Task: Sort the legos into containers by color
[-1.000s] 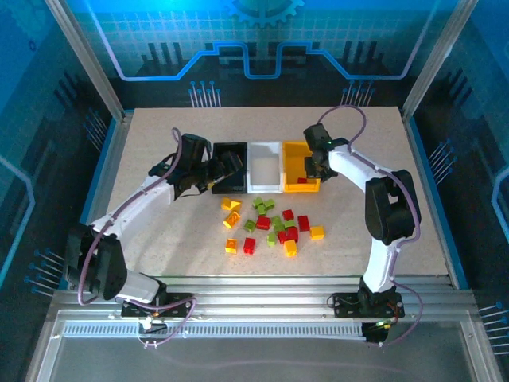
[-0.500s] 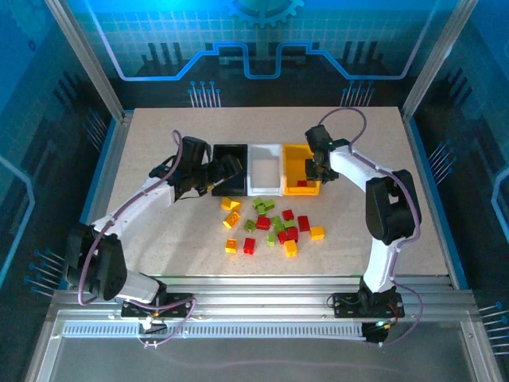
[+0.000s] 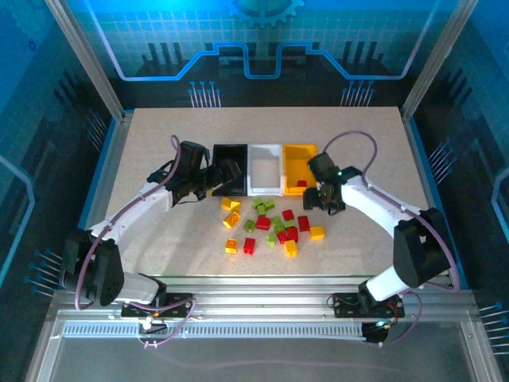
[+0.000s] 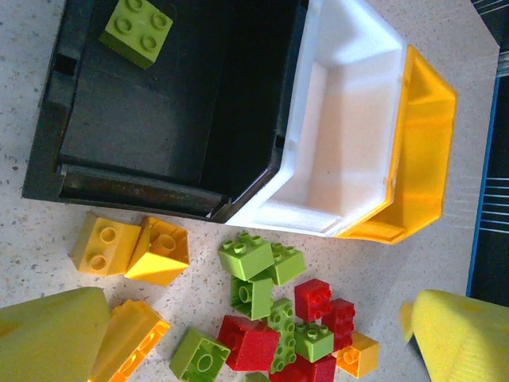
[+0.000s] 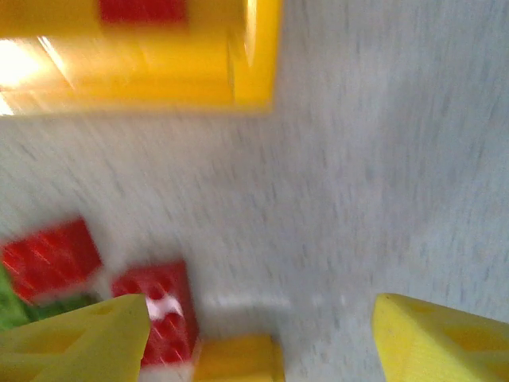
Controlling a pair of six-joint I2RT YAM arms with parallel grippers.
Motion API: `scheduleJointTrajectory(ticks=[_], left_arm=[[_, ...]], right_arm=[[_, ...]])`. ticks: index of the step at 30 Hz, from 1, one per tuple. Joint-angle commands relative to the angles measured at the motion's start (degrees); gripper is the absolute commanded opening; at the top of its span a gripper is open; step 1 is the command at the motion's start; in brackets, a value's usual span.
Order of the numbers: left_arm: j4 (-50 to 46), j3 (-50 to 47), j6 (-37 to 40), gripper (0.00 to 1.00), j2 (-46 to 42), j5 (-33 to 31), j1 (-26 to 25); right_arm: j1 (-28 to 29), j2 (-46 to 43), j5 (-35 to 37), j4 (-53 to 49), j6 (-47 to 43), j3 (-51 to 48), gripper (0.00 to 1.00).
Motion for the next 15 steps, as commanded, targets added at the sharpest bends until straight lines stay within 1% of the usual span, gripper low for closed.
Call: scheduleJointTrajectory(ticks=[1,5,15], left_arm=[[0.65,-1.44,-0.68,0.99,-1.17,1.51,0.26],[1.25,-2.27,-0.98,0.99,-1.45,1.65,0.27],[1.36,-3.13,-1.59,0.99,-1.44,1.69,0.26]], right_arm=[[2.18,-3.93,-1.24,-4.24,4.35,-5.26,0.75],[4.37,-5.11,-2.0,-3.99,5.25,-8.45,0.75],[4.89,0.77,-3.09,0.58,4.85,-9.35,0.68]])
